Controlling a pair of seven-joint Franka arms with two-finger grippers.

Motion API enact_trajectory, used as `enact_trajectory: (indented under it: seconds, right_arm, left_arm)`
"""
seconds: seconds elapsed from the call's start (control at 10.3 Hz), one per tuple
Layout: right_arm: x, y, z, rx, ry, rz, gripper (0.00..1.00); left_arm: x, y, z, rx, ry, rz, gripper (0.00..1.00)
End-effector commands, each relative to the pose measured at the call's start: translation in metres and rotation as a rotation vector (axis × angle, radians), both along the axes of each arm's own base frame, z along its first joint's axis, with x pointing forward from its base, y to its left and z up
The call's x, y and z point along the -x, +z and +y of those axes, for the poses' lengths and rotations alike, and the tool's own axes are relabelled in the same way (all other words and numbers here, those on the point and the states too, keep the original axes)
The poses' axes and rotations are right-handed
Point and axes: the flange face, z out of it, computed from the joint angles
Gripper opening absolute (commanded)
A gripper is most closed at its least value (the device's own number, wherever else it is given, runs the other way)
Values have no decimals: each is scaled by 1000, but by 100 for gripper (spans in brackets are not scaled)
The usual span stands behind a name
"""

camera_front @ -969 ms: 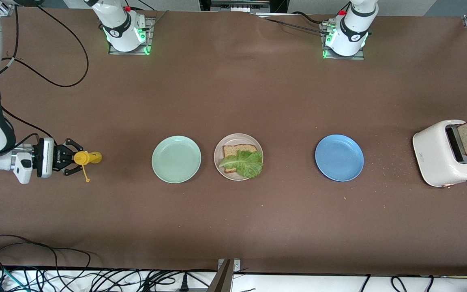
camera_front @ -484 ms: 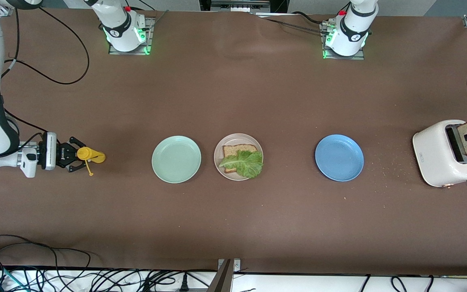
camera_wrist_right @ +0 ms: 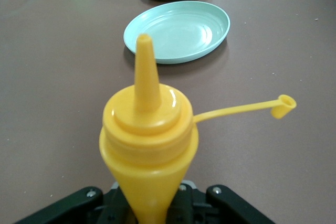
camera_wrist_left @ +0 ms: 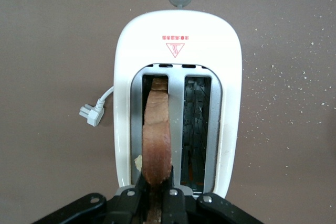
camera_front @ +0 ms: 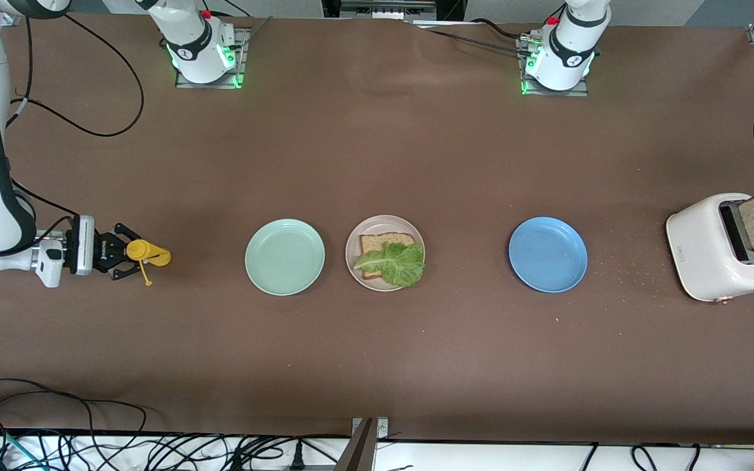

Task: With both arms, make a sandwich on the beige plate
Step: 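Open the right gripper while the left gripper grasps the toaster bread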

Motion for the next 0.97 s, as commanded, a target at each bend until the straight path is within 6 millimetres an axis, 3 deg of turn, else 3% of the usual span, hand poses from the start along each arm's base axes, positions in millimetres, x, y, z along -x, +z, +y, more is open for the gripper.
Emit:
enact_trajectory:
  seconds: [0.0, 0.19, 0.29, 0.39, 0.58, 0.68, 0.87]
  right_arm:
    - [2, 2, 2, -22, -15, -15, 41]
    - [2, 3, 1, -21, -19, -12, 59]
    - [2, 4, 0, -19, -19, -13, 70]
    - [3, 5, -4, -20, -20, -12, 83]
    - [6, 5, -22, -5, -36, -11, 88]
    - [7, 6, -32, 6, -49, -12, 88]
    - [6, 18, -58, 63, -50, -28, 89]
  left_arm:
    - [-9, 47, -21, -36, -57, -32, 0]
    - [-14, 82, -24, -20, -69, -27, 0]
    - [-17, 97, -34, 24, -67, -28, 0]
    - [-16, 114, -46, 108, -51, -19, 0]
    - [-21, 138, -90, 262, -74, 36, 0]
    - [-23, 139, -110, 356, -74, 43, 0]
    - [-32, 106, -136, 628, -68, 103, 0]
